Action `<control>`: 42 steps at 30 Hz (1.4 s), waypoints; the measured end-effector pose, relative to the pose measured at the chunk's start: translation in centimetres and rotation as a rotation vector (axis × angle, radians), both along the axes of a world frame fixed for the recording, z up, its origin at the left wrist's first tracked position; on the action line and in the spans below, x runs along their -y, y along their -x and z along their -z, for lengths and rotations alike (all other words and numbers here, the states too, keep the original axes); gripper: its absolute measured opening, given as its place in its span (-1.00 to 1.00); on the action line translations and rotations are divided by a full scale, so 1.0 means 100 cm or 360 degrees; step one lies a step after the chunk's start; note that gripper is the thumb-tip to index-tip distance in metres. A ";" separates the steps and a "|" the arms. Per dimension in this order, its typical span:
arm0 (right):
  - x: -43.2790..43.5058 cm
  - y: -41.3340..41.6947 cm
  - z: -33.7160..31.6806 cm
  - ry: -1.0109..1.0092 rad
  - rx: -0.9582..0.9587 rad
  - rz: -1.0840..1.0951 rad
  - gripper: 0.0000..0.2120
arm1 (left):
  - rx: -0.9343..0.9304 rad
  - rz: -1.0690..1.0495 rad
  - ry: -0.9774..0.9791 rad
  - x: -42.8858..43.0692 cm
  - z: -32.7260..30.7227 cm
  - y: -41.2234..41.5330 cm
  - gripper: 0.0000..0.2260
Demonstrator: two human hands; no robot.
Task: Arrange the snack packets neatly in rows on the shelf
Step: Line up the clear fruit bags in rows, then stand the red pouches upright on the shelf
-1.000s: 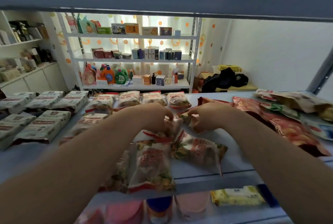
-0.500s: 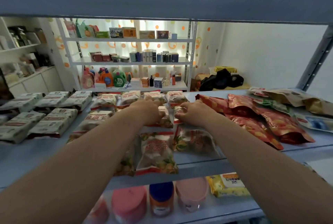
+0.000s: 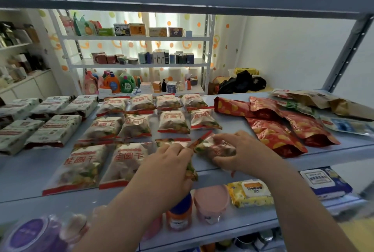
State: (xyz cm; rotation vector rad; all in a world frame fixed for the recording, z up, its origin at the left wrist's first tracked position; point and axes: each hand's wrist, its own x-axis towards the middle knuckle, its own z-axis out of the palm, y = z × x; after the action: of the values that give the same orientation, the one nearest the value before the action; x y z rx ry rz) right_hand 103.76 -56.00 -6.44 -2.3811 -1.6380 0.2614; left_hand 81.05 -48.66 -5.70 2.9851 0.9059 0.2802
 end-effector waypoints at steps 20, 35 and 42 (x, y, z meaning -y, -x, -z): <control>-0.014 0.018 0.027 -0.0319 0.0178 -0.0011 -0.48 | 0.0269 -0.0079 -0.0137 -0.002 0.021 -0.020 -0.50; -0.012 -0.229 -0.051 -0.0265 0.0234 -0.0008 -0.66 | -0.0197 0.0028 -0.0184 -0.083 -0.039 -0.230 -0.62; -0.061 -0.325 -0.048 0.0340 0.0076 -0.0094 -0.32 | -0.0614 -0.0126 0.0083 -0.109 -0.039 -0.329 -0.40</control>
State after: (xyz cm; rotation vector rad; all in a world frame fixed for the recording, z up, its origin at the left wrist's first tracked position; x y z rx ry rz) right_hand 136.28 -49.88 -1.67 -2.5120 -1.7854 0.4128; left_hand 113.99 -37.80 -1.76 3.0098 1.0385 -0.3277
